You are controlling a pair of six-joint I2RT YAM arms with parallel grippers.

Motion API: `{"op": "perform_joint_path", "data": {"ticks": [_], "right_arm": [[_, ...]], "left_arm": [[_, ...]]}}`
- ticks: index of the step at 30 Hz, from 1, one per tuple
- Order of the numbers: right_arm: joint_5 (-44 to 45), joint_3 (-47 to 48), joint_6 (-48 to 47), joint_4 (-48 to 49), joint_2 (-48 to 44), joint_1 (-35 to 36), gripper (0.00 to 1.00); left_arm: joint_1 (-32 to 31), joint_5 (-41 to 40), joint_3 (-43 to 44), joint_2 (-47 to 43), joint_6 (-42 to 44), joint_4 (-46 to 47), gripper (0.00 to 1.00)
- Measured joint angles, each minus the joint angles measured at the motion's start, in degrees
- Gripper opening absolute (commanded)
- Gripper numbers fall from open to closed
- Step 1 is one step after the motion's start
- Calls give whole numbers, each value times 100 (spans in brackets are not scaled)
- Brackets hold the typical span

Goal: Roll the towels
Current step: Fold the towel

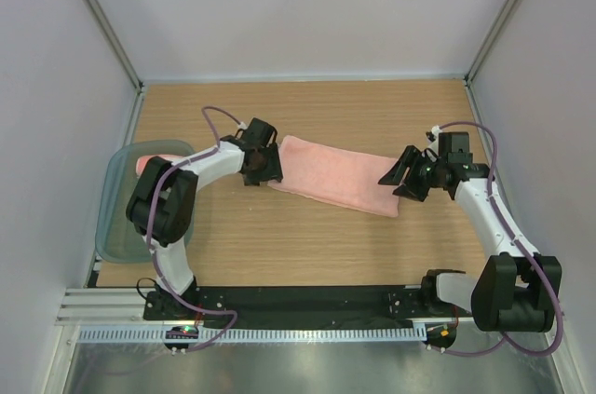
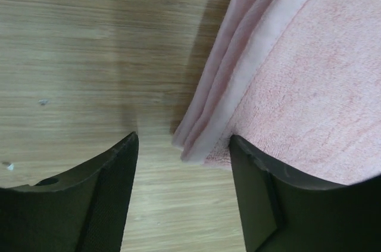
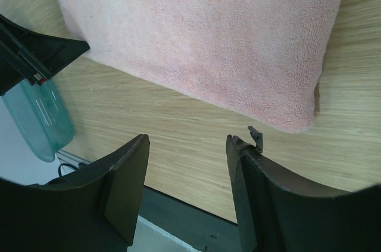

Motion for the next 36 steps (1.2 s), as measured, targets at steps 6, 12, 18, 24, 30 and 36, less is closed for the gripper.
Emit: {"op": "perform_joint_path", "data": {"ticks": [6, 12, 18, 24, 30, 36], "right_arm": [[0, 0, -26, -42, 0, 4, 61], [0, 0, -66, -48, 2, 4, 61], [-184, -179, 90, 319, 153, 131, 53], [-505, -378, 474, 1307, 1067, 511, 26], [-498, -302, 632, 2068, 2238, 542, 7], [-411, -719, 671, 2415, 2371, 516, 3]], "left_arm": [[2, 133, 61, 216, -44, 188, 37], [2, 310, 59, 284, -46, 389, 0], [52, 264, 162, 295, 96, 275, 0], [229, -83, 592, 404, 450, -122, 0], [299, -323, 730, 413, 629, -343, 0], [350, -385, 732, 450, 658, -503, 0]]}}
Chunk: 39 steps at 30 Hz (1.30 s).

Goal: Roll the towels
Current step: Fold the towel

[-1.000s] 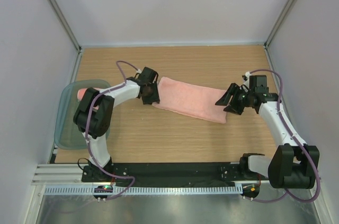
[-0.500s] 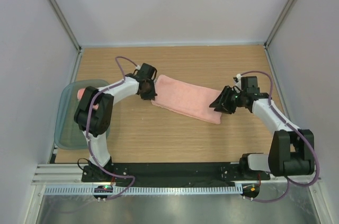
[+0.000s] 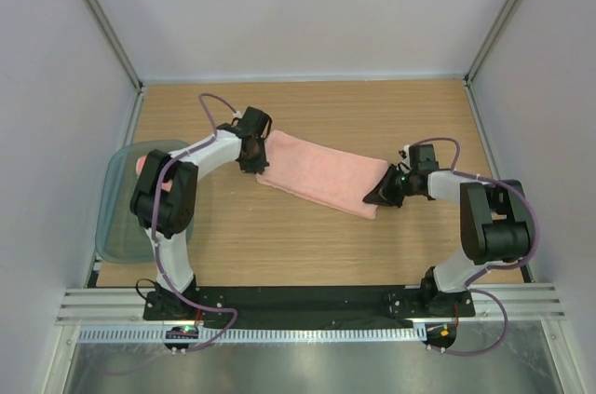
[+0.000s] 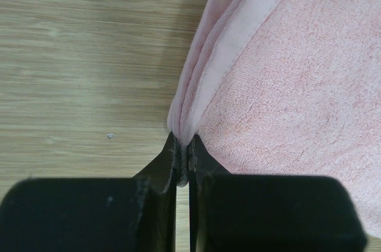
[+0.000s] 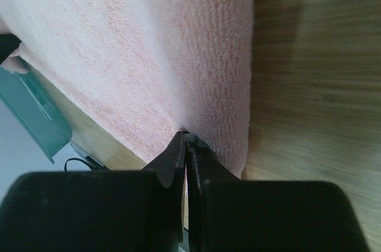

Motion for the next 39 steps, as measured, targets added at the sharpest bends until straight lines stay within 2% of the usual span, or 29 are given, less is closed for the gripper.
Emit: {"op": "perform_joint_path", "data": {"ticks": [5, 14, 15, 16, 18, 19, 22, 23, 27, 30, 32, 37, 38, 39], "right_arm": [[68, -411, 39, 13, -448, -46, 3], [1137, -382, -249, -1303, -1443, -188, 3], [1172, -363, -275, -1427, -1517, -188, 3], [1176, -341, -302, -1530, -1589, -188, 3], [1139, -262, -332, -1707, -1749, -186, 4], [1110, -208, -339, -1777, -1834, -186, 7], [1005, 26, -348, -1915, -2087, -179, 14], [990, 105, -356, -1939, -2146, -179, 15], [964, 424, -389, -2000, -2291, -175, 17], [1040, 485, -396, -2090, -2308, -173, 22], [1268, 527, -393, -2238, -2328, -175, 24], [2260, 1110, -380, -2920, -2341, -188, 32], [2446, 1268, -372, -3014, -2341, -190, 36], [2623, 1427, -350, -3097, -2345, -201, 55]], "left_arm": [[39, 24, 11, 37, -4, -50, 0], [157, -240, 221, 37, 107, -304, 1], [166, -264, 238, 37, 114, -321, 5], [175, -280, 249, 37, 122, -334, 19], [175, -313, 264, 37, 155, -369, 35], [173, -339, 267, 37, 170, -380, 52], [166, -435, 306, 37, 227, -455, 69], [153, -496, 348, 35, 245, -516, 71], [33, -920, 651, -72, 299, -837, 72], [-251, -1368, 957, -271, 402, -1071, 67], [-586, -1628, 1132, -470, 450, -1180, 63], [-1779, -1982, 1405, -776, 444, -1322, 59], [-2070, -2002, 1440, -780, 400, -1333, 60], [-2328, -2000, 1469, -769, 367, -1333, 59]]}}
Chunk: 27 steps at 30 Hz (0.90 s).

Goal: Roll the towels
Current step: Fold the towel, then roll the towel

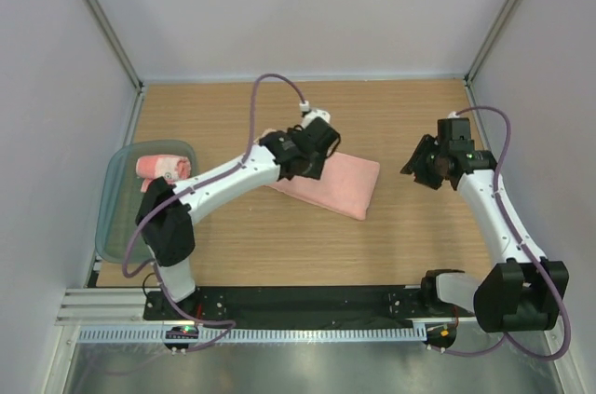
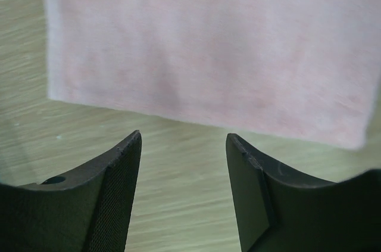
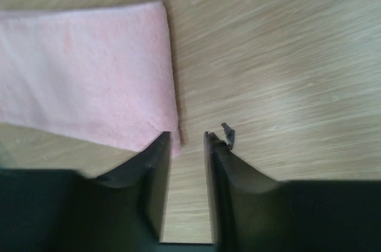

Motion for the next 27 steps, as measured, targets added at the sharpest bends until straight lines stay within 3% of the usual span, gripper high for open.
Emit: {"op": "perform_joint_path", "data": {"ticks": [2, 3, 4, 12, 16, 27], "right_arm": [[407, 262, 94, -92, -33, -13, 75], [573, 348, 127, -133, -68, -39, 90], [706, 400, 162, -177, -114, -96, 93], [1180, 778, 205, -568, -151, -531, 94], [1200, 787, 195, -649, -149, -584, 94], [1128, 732, 166, -662, -59, -656, 94]], "left_arm": [[-546, 4, 72, 87, -87, -4, 59], [-782, 7, 168, 188, -129, -13, 59], [-1040, 7, 321, 341, -162, -26, 59], [-2057, 33, 1504, 1941, -354, -90, 57], [-2079, 133, 1777, 2465, -446, -238, 57], [-2055, 367, 1996, 2629, -555, -267, 61]]}}
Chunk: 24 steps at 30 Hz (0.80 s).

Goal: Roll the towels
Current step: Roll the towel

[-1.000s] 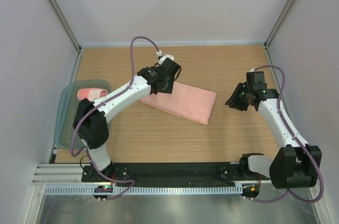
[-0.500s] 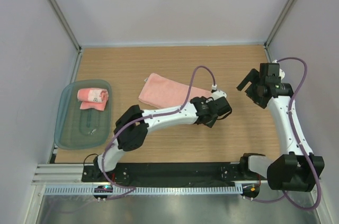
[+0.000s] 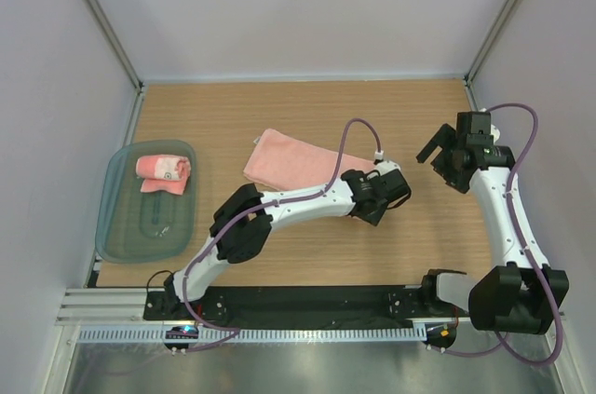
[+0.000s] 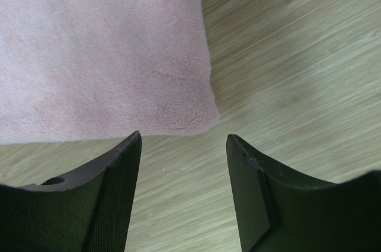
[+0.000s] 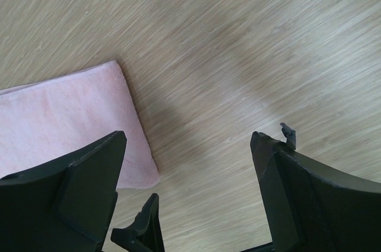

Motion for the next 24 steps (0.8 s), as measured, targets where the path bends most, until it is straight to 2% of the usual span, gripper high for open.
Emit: {"op": "perform_joint_path", "data": {"ticks": [8, 19, 22, 24], "right_arm": [[-61, -33, -26, 22, 63, -17, 94], [-151, -59, -83, 22, 74, -70, 92], [-284, -59, -109, 33, 74, -70, 91], [-463, -87, -127, 90, 74, -70, 91]], "left_arm": [[0, 214, 302, 404, -15, 44, 60], [-7, 291, 286, 662, -15, 96, 59], [-4, 229, 205, 662, -9, 186, 55], [-2, 181, 151, 649, -2, 271, 48]]}}
